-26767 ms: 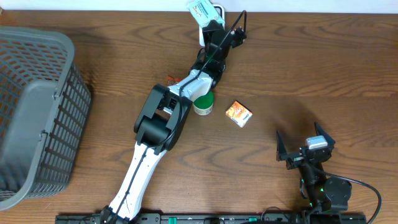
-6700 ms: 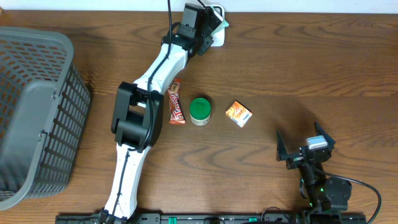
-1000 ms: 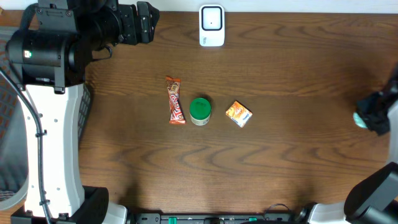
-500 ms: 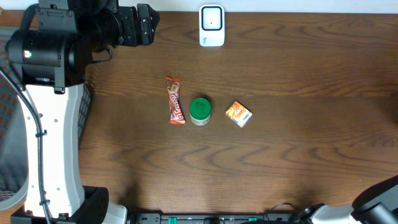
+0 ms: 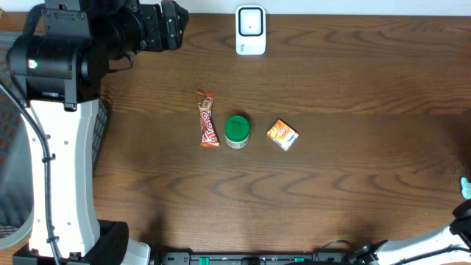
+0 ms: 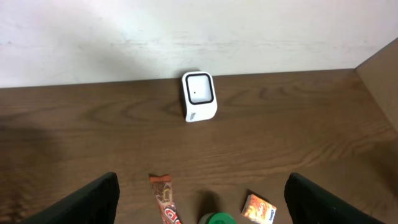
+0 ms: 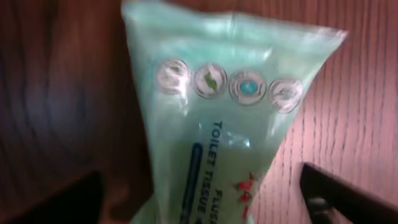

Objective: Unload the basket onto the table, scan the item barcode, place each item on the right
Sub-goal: 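Carry the tissue pack to the right table edge and release it, then reach the right gripper to the small orange box and grasp it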

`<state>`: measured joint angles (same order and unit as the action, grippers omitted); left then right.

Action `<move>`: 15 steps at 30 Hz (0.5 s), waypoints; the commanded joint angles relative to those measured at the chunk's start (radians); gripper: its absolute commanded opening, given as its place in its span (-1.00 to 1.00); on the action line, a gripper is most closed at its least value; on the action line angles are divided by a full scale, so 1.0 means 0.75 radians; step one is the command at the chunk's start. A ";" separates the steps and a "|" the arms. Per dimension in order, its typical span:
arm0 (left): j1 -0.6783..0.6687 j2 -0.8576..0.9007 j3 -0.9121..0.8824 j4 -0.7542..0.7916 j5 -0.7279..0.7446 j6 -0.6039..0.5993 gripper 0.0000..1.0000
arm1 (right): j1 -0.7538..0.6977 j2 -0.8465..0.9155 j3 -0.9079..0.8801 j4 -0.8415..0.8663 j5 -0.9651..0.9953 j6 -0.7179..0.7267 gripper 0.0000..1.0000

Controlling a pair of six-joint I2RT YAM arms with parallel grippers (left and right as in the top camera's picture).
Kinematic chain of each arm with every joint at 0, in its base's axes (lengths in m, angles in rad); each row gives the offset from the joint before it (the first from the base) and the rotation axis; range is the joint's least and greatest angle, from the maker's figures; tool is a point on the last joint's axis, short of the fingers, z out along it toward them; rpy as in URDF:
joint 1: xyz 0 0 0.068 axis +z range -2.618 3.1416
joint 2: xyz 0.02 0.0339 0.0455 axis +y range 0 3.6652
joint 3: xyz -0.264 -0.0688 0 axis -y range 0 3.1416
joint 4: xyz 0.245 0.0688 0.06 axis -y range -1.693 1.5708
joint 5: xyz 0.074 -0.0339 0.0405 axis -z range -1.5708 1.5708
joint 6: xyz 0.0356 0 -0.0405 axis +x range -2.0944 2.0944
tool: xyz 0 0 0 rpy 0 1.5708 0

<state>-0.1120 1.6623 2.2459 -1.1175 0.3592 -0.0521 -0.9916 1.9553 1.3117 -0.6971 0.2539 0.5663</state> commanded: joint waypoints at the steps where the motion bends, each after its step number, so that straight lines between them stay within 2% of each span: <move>1: 0.007 -0.010 -0.014 0.011 -0.017 -0.008 0.70 | -0.015 -0.037 0.048 -0.009 -0.017 0.001 0.98; 5: 0.007 -0.010 -0.014 0.010 -0.017 -0.008 0.70 | -0.015 -0.096 0.194 -0.139 -0.061 0.002 0.99; 12: 0.007 -0.030 -0.013 0.070 -0.018 0.018 0.70 | 0.046 -0.245 0.398 -0.238 -0.599 0.002 0.99; 15: 0.007 -0.051 -0.013 0.124 -0.024 0.034 0.70 | 0.153 -0.306 0.415 -0.234 -0.658 0.002 0.98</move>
<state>-0.1120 1.6604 2.2448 -1.0454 0.3584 -0.0479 -0.9546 1.7737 1.6043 -0.8692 -0.0856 0.5659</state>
